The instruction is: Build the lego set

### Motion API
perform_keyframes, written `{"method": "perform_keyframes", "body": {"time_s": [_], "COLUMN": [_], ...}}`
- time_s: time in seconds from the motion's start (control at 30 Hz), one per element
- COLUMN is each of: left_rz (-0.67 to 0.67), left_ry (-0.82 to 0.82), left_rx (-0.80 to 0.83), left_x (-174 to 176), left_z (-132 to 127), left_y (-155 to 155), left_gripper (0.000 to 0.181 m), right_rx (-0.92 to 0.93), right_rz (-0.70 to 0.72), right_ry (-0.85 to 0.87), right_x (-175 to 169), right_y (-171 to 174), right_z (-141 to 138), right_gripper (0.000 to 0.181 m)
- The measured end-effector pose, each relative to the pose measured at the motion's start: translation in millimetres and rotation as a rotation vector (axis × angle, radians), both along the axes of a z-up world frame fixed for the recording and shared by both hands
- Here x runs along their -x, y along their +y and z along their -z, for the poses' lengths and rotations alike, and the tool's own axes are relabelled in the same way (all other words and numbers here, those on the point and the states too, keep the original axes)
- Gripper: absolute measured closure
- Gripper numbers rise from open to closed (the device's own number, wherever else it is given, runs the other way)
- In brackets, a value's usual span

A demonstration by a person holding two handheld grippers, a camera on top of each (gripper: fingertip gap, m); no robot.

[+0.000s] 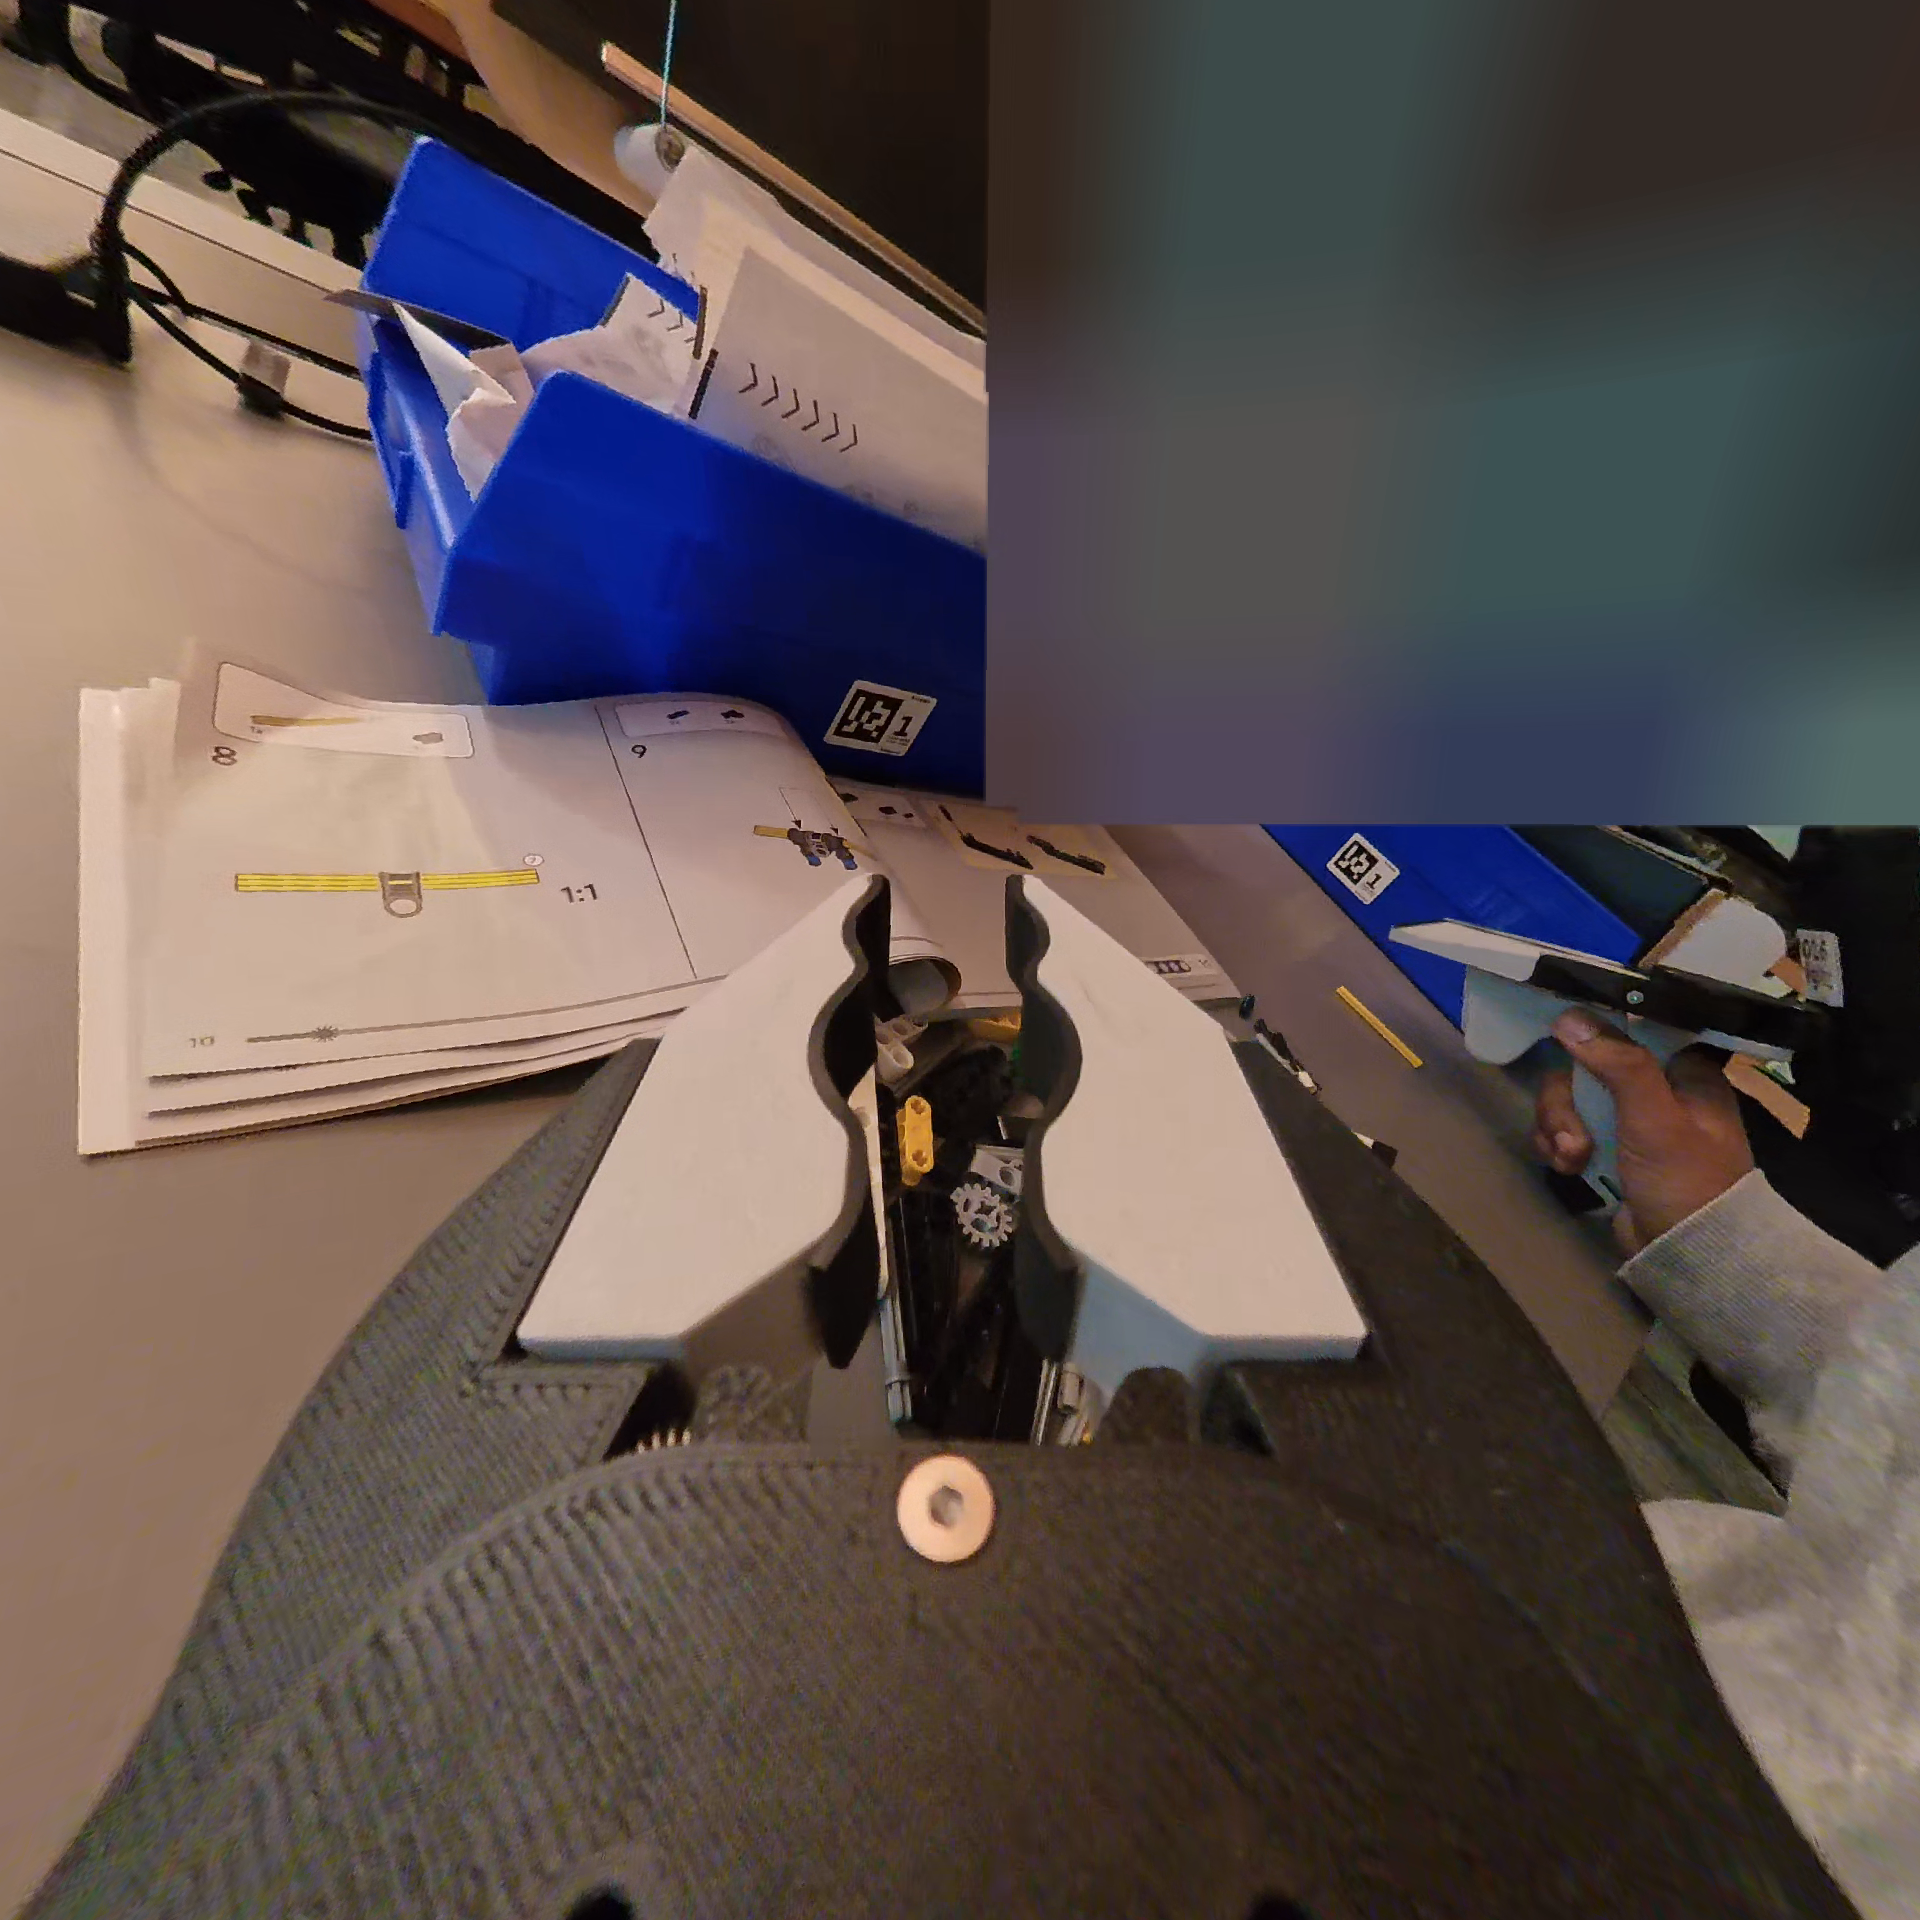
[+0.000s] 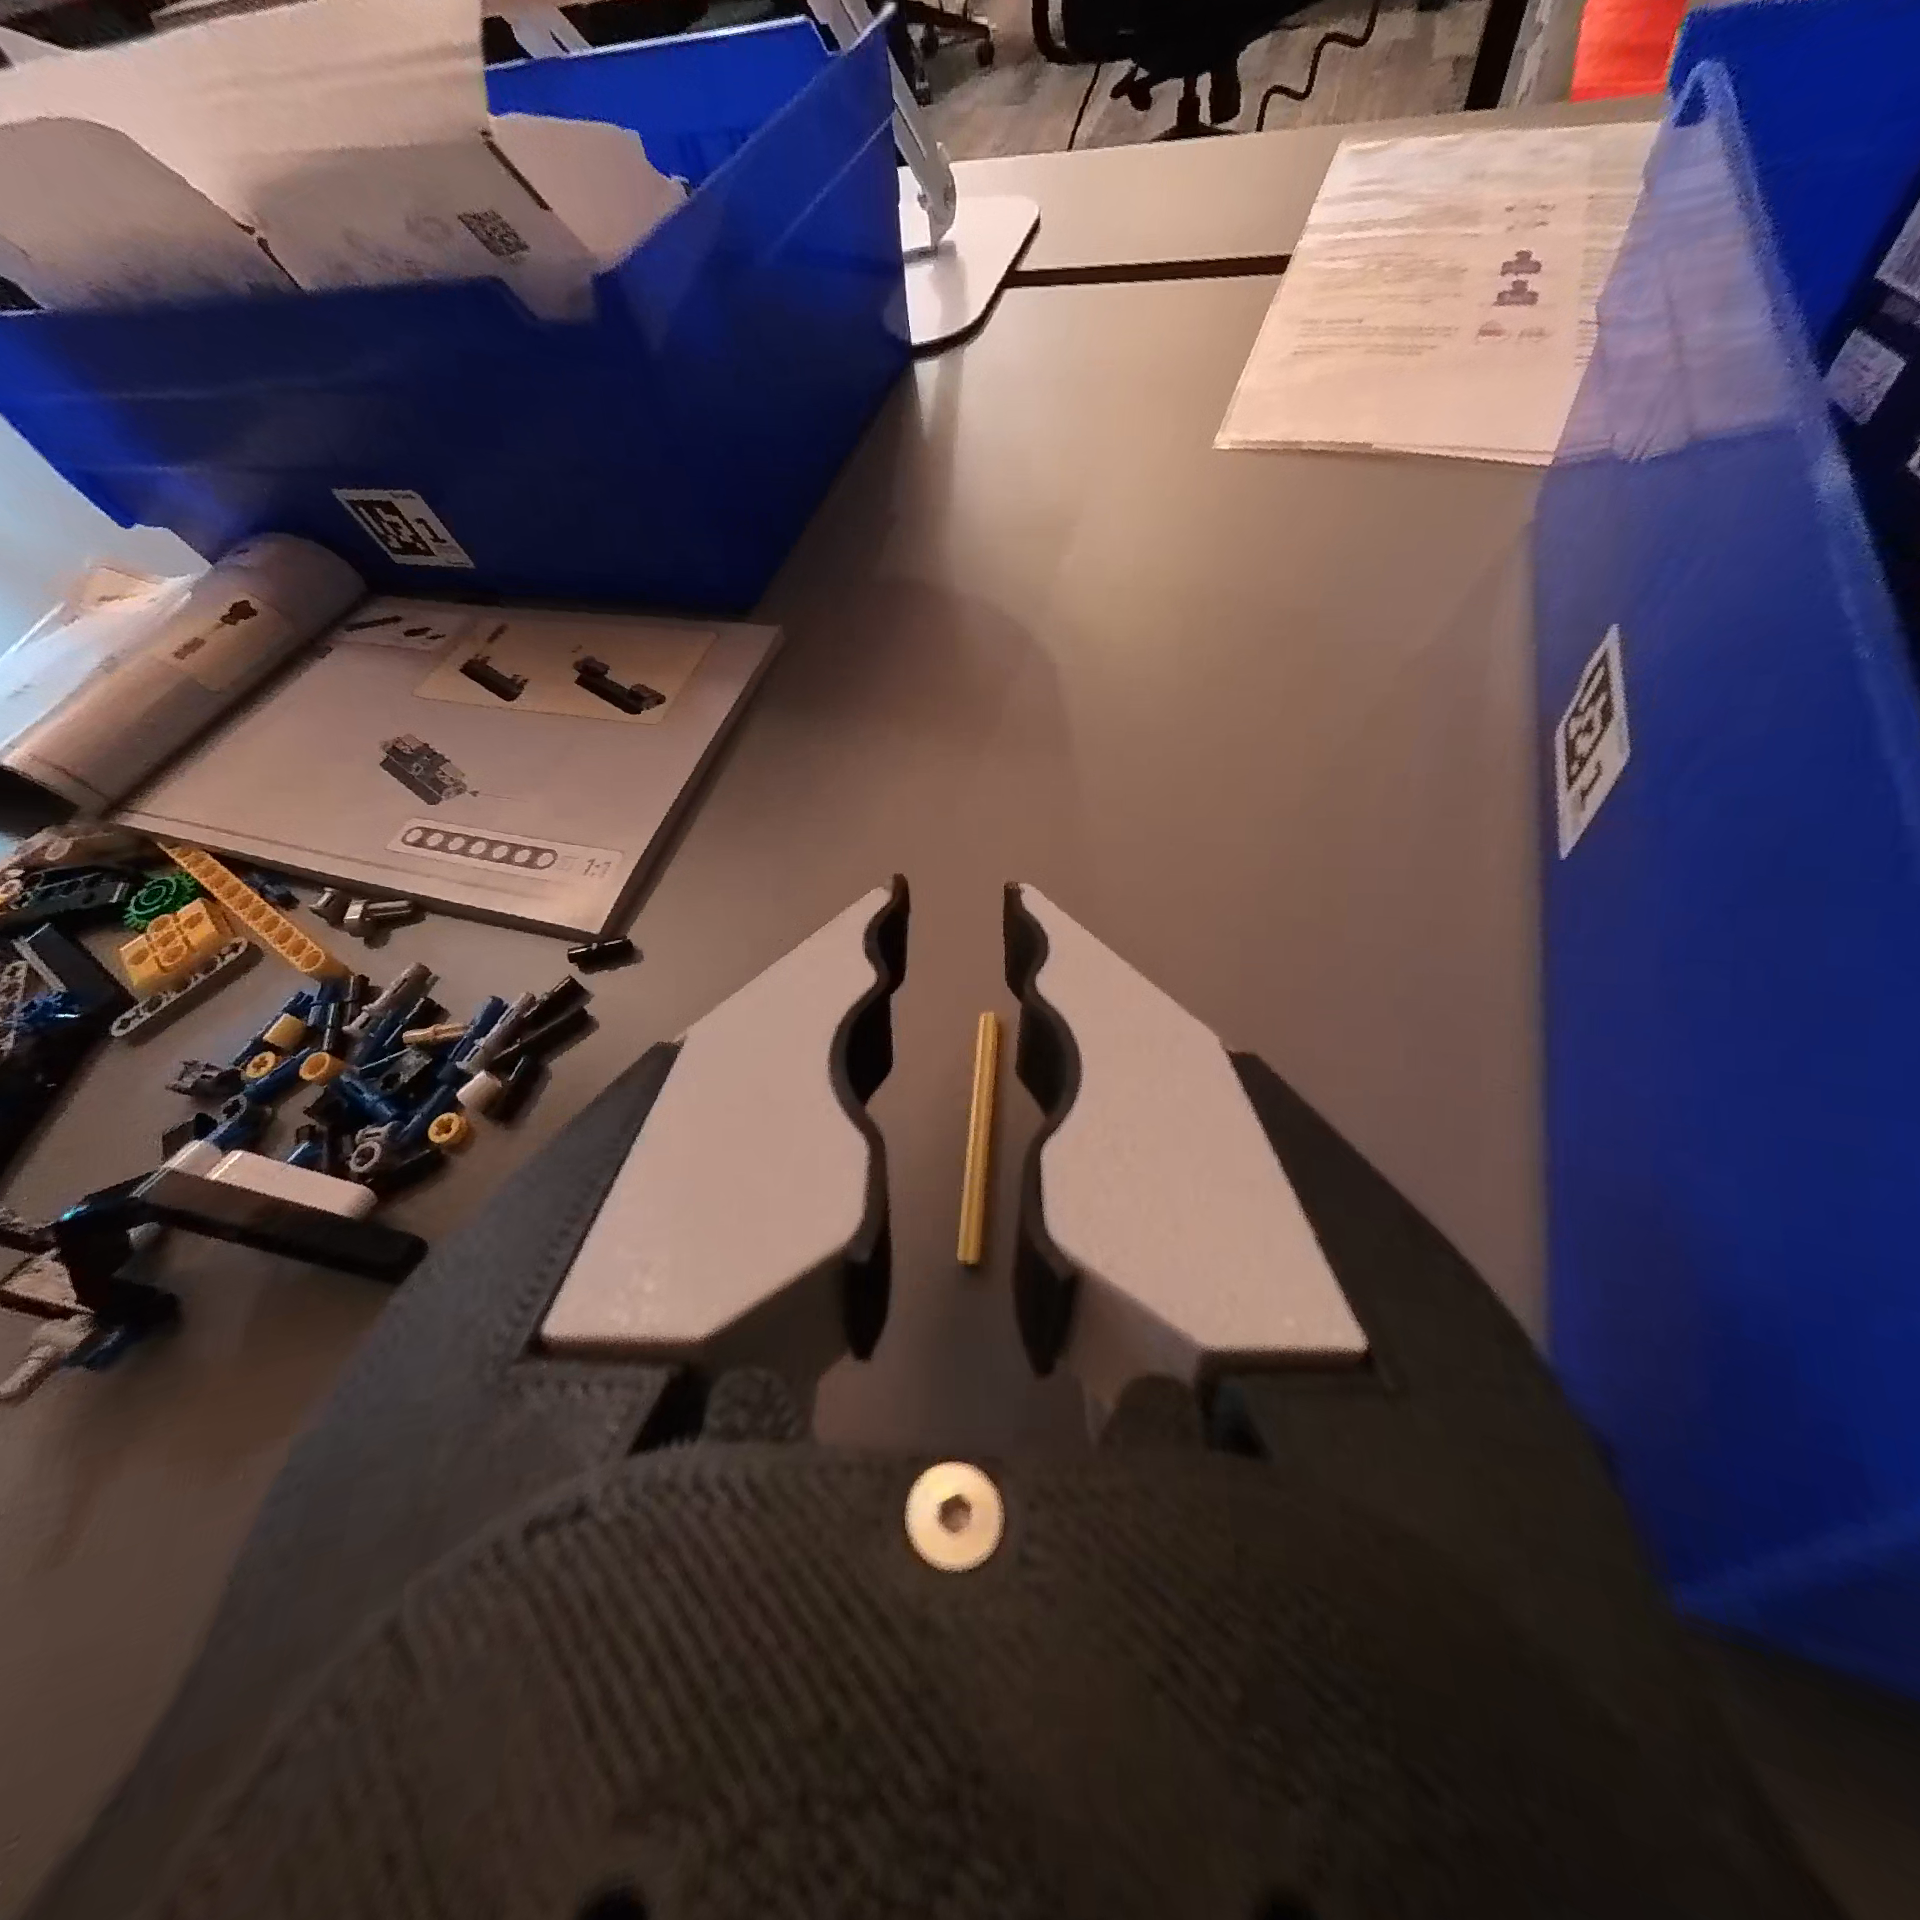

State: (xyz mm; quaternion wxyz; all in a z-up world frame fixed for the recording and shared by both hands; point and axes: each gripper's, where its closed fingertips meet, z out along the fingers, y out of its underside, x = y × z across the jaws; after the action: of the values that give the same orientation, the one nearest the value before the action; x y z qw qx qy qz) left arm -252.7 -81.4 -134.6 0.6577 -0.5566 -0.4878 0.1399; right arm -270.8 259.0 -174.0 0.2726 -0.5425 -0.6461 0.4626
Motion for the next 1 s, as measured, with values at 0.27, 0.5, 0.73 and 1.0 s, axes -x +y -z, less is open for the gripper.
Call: {"method": "perform_keyframes", "body": {"time_s": [0.27, 0.5, 0.73, 1.0], "left_rz": [0.017, 0.012, 0.016, -0.028], "left_ry": [0.043, 0.072, 0.068, 0.040], "left_rx": [0.008, 0.074, 0.059, 0.088], "left_x": [-6, -11, -13, -12], "left_z": [-5, -6, -6, -2], "left_y": [3, 11, 11, 6], "left_gripper": [0.161, 0.181, 0.181, 0.181], "right_rx": [0.005, -0.029, -0.017, -0.018], "right_rz": [0.010, -0.016, -0.110, -0.150], "right_ry": [0.022, 0.057, 0.047, 0.133], "right_x": [-1, -3, -8, -23], "right_y": [2, -4, -16, -22], "right_z": [-4, -8, -8, -30], "right_gripper": [0.176, 0.175, 0.164, 0.148]}}
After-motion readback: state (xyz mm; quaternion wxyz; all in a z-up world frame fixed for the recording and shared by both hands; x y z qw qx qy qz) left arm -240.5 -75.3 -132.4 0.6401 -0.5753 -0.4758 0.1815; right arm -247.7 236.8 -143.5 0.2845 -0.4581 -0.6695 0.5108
